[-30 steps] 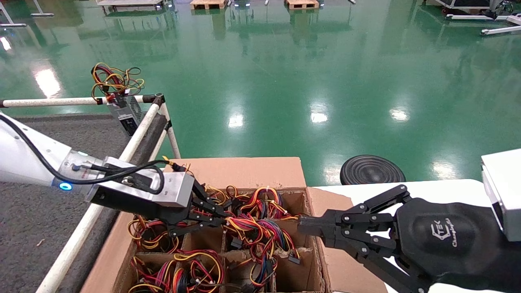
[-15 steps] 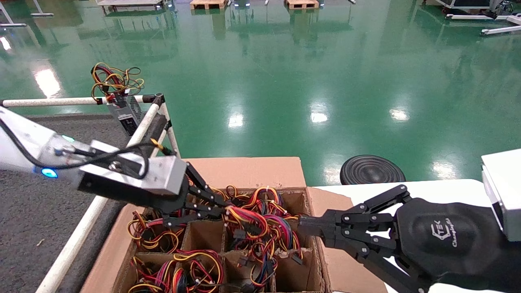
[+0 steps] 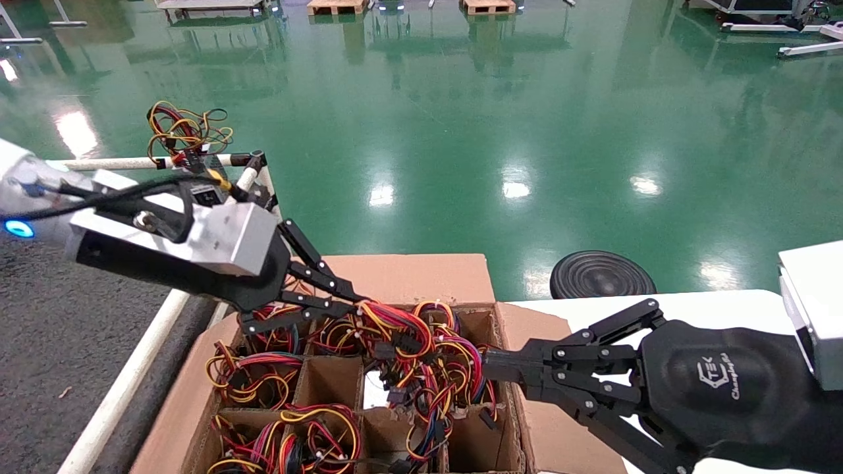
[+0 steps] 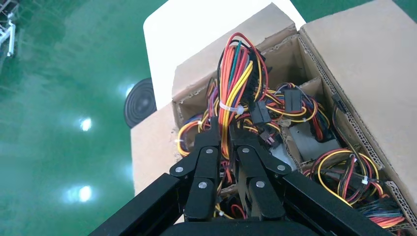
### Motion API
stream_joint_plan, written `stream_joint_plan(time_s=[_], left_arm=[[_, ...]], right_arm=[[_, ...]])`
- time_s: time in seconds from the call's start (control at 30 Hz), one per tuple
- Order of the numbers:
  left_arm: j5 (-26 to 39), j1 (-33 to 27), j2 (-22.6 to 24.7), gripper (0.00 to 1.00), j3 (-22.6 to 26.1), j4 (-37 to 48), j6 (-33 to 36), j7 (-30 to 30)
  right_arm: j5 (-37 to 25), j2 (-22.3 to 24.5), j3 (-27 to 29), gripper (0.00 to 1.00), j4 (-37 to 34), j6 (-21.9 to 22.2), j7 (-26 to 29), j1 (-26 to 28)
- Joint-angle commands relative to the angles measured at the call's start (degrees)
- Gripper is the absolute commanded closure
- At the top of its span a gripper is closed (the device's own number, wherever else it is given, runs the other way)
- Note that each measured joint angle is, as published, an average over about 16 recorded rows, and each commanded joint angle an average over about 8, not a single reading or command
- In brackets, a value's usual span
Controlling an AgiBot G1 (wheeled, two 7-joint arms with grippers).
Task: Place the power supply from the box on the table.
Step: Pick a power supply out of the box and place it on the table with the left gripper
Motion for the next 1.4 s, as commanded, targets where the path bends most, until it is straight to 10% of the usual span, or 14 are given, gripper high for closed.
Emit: stream_joint_plan(time_s=[0.03, 1.4], left_arm=[[-0.32, -0.83, -0.29, 1.0, 0.47, -0.71, 0.08, -0.42], [15.3, -18.79, 2.02, 1.0, -4.27, 6.77, 1.06, 2.2]], right_arm=[[0.0, 0.0, 0.0, 1.0, 0.0, 0.0, 0.0, 0.0], [0.0, 0.0, 0.0, 1.0, 0.0, 0.0, 0.0, 0.0]])
